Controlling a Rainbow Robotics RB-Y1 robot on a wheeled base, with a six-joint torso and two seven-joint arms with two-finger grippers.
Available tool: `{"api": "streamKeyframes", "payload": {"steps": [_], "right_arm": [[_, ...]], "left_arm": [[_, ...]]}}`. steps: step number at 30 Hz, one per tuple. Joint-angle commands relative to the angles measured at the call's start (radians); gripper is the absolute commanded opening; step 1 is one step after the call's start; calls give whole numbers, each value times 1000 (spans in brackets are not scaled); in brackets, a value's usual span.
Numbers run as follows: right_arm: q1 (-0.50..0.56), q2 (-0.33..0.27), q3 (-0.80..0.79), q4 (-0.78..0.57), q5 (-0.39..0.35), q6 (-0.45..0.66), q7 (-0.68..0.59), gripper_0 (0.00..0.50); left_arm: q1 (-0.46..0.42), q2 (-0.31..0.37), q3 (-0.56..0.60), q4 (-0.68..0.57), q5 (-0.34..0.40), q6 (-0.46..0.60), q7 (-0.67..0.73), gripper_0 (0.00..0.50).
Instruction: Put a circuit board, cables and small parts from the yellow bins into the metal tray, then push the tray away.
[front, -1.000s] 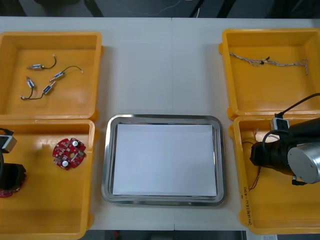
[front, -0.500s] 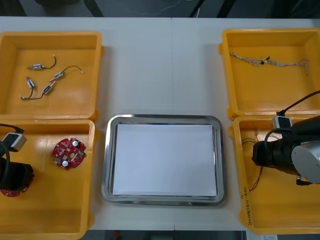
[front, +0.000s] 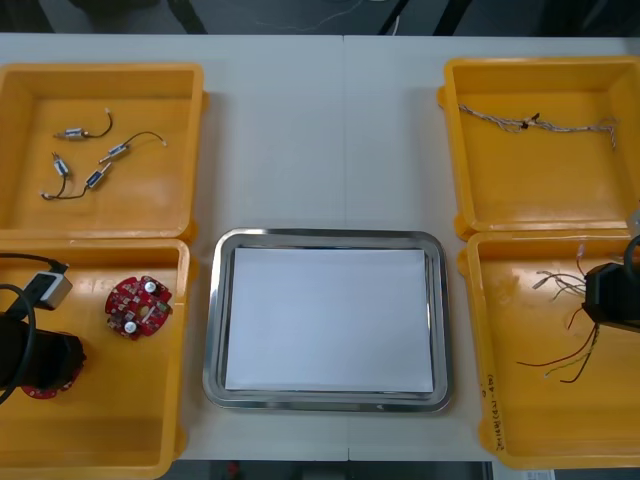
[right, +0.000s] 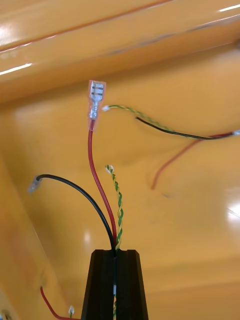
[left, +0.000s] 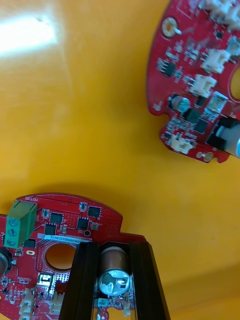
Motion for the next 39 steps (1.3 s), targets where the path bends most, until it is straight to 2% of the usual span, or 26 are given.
{"api": "streamKeyframes", "payload": {"steps": [1, 7, 12, 22, 23, 24, 25, 26, 32, 39], "right_arm": [[-20, -99, -115, -48, -80, 59, -27, 0], [-21, -194, -204, -48, -184, 78, -33, 0], [-21, -233, -248, -48, -249, 78, -29, 0], [-67, -334, -188, -48, -401, 78, -13, 0], [-81, -341, -171, -48, -416, 78, -12, 0], [-89, -346, -162, -48, -424, 78, -10, 0], [-104, -351, -145, -48, -437, 78, -7, 0], [-122, -355, -128, -48, -451, 78, -4, 0], [-221, -363, -47, -57, -505, 78, 6, 0], [-320, -369, 65, -68, -508, 78, 14, 0]], "left_arm": [[4, 42, -40, -27, 3, -13, 10, 0], [2, 42, -61, -25, -2, -26, 24, 0], [2, 43, -76, -19, -11, -54, 34, 0], [2, 43, -76, -19, -17, -60, 48, 8], [2, 42, -76, -19, -19, -59, 48, 145], [2, 43, -76, -19, -19, -59, 50, 227], [4, 43, -75, -19, -19, -60, 51, 373], [2, 42, -73, -19, -17, -59, 54, 495], [2, 43, -66, -21, -9, -60, 62, 500], [2, 43, -38, -36, 0, -57, 65, 500]]}}
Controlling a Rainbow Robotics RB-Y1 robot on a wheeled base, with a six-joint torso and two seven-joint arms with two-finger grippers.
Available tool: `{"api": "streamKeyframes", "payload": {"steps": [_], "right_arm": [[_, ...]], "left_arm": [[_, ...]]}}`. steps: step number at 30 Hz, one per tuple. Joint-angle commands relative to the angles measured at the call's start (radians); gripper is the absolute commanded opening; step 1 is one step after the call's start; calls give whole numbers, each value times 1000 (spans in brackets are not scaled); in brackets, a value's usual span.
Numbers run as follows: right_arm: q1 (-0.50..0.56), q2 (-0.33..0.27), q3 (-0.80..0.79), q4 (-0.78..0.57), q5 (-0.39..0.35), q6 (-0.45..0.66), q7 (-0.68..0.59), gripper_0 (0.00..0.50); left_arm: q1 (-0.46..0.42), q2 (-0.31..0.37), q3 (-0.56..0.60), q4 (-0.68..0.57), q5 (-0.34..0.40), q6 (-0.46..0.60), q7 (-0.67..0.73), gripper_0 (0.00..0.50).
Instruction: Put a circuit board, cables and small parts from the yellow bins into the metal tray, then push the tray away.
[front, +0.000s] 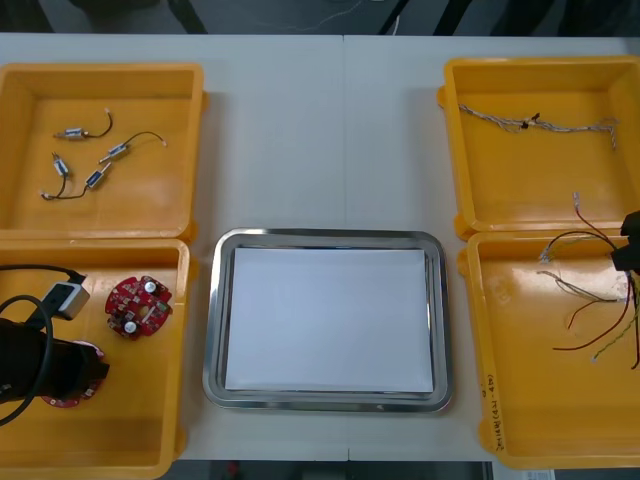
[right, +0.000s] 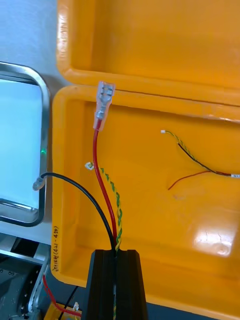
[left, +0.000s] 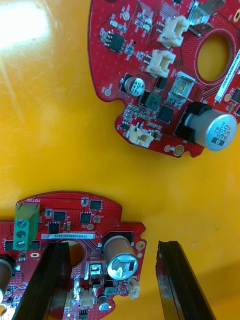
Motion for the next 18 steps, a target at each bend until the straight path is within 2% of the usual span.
{"api": "streamKeyframes", "payload": {"steps": [1, 12, 18], "right_arm": [[-99, -48, 91, -34, -8, 7, 14, 0], [-288, -68, 355, -41, 33, -2, 17, 0], [-394, -68, 490, -44, 38, -16, 8, 0]], "left_arm": [[2, 42, 34, -42, 7, -1, 63, 500], [-24, 42, 145, -126, 13, 214, 70, 500], [-53, 53, 172, -125, 12, 276, 56, 500]]}}
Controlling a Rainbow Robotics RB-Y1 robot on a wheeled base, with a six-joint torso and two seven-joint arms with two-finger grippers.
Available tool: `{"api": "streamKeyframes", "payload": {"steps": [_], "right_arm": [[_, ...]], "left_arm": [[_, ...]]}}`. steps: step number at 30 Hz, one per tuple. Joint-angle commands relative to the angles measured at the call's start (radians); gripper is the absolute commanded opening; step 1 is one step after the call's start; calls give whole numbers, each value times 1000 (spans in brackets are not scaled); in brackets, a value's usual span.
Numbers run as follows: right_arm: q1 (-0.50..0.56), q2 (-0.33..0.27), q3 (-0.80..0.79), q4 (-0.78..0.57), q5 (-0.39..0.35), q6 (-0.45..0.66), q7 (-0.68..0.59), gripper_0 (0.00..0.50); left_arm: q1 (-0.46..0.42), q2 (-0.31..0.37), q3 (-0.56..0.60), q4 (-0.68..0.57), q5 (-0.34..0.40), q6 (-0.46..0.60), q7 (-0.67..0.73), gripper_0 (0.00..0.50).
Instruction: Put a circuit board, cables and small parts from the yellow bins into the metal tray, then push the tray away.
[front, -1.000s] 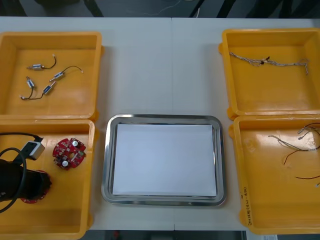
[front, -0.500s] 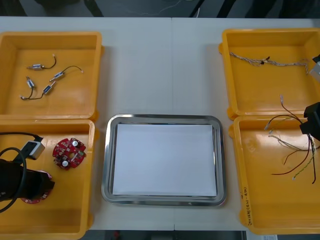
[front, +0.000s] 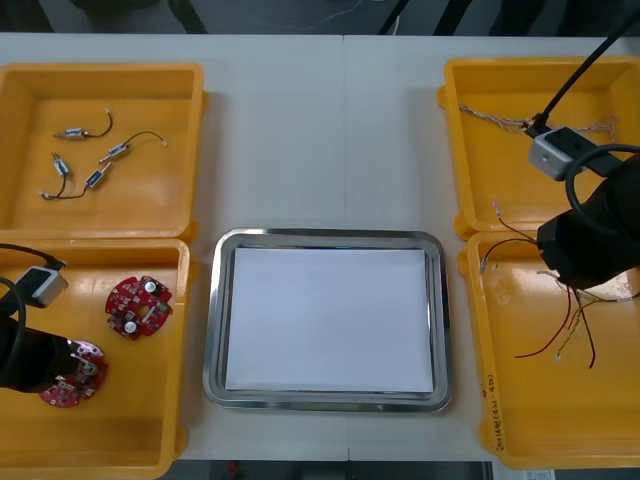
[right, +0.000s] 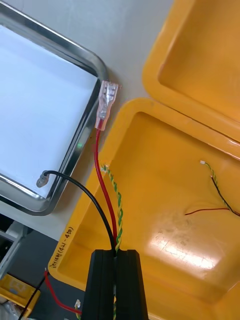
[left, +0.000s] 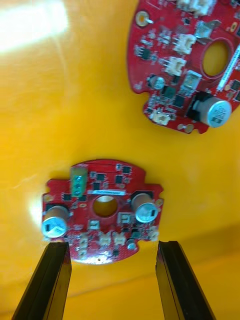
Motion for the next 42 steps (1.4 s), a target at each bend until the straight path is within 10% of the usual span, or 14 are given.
{"api": "streamKeyframes", "payload": {"steps": [1, 42], "right_arm": [[-119, -39, 111, -26, 10, -13, 6, 0], [-280, 39, 315, -41, 36, -8, 0, 0]], "left_arm": [[-44, 52, 34, -27, 6, 41, 54, 500], [-218, 124, -145, 147, -1, -4, -80, 500]]}}
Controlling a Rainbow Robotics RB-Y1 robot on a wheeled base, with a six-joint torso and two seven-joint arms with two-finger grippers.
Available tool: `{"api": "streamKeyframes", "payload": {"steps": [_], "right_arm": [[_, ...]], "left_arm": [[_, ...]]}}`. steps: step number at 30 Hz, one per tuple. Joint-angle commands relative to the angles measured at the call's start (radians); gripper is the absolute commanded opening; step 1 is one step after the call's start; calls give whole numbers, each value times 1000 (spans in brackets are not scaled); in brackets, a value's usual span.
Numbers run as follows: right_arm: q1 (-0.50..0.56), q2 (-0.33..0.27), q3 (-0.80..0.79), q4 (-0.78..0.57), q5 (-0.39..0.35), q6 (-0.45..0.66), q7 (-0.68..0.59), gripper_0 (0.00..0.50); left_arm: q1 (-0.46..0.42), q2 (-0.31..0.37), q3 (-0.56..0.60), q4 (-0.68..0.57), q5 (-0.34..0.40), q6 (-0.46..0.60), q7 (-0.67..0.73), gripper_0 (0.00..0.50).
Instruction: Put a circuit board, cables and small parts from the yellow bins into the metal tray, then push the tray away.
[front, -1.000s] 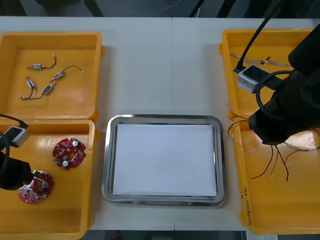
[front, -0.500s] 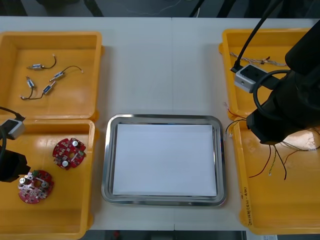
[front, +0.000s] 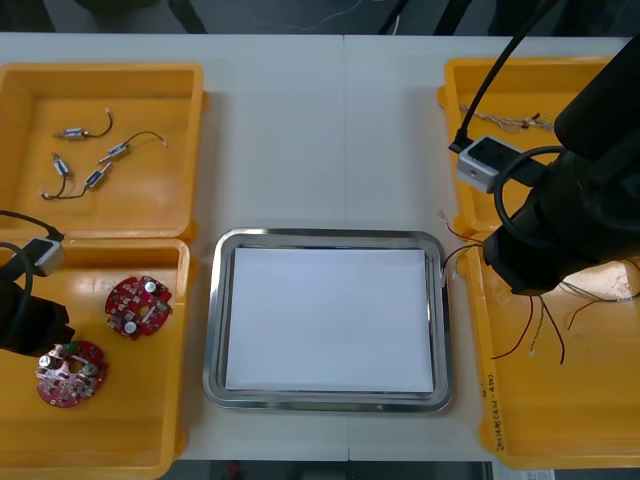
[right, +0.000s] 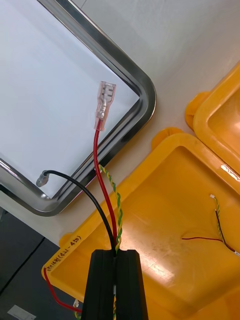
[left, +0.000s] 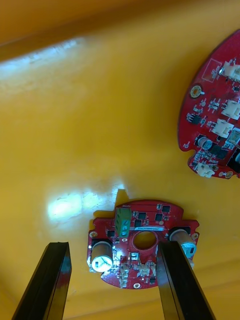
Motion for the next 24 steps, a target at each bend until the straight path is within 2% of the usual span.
{"api": "streamKeyframes", "payload": {"steps": [1, 12, 24], "right_arm": [[-51, 18, 33, -27, 14, 5, 0, 0], [-51, 18, 33, -27, 19, 9, -2, 0], [-51, 18, 33, -27, 21, 15, 1, 0]], "left_arm": [[-32, 56, -44, 7, -19, -23, -79, 500], [-54, 70, -125, 88, -20, -124, -95, 500], [-66, 73, -180, 113, -43, -184, -96, 500]]}}
